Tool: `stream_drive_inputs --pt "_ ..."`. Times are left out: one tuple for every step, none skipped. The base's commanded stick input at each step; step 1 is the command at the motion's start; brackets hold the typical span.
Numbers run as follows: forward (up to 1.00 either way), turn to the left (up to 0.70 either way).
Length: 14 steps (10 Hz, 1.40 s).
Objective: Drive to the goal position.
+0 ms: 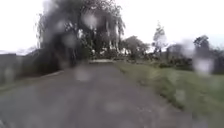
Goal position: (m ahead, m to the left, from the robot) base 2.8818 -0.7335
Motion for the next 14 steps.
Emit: stream_drive_inputs --pt "1.00 0.00" --pt "1.00 0.00" --pt "1.00 0.00" --pt "1.00 0.00" --pt "1.00 0.00" --pt "1.00 0.00" --pt "1.00 0.00" --pt "1.00 0.00" --pt "1.00 0.00" --pt "1.00 0.00" --pt "1.00 0.00" --pt "1.00 0.00" --pt "1.00 0.00" --pt "1.00 0.00"
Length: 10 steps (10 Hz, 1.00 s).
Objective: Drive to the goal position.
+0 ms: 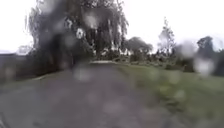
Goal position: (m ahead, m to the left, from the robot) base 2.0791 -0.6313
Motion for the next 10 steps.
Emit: stream_drive_inputs --pt "1.00 0.00" --pt "1.00 0.00" --pt "1.00 0.00" --pt "1.00 0.00" --pt "1.00 0.00" --pt "1.00 0.00" --pt "1.00 0.00" --pt "1.00 0.00" --pt "1.00 0.00" --pt "1.00 0.00"
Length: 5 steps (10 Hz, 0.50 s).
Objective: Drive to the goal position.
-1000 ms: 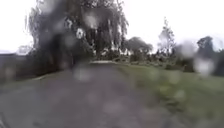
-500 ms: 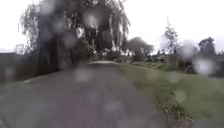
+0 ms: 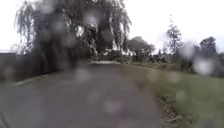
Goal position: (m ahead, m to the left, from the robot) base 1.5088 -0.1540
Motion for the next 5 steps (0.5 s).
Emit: stream_drive_inputs --pt "1.00 0.00" --pt "1.00 0.00" --pt "1.00 0.00" --pt "1.00 0.00" --pt "1.00 0.00"
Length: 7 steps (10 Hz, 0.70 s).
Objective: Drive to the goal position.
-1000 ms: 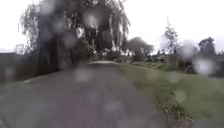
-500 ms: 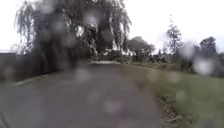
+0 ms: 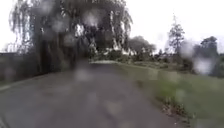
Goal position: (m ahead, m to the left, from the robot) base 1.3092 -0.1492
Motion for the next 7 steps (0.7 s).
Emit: stream_drive_inputs --pt "1.00 0.00" --pt "1.00 0.00" --pt "1.00 0.00" --pt "1.00 0.00" --pt "1.00 0.00" --pt "1.00 0.00" --pt "1.00 0.00"
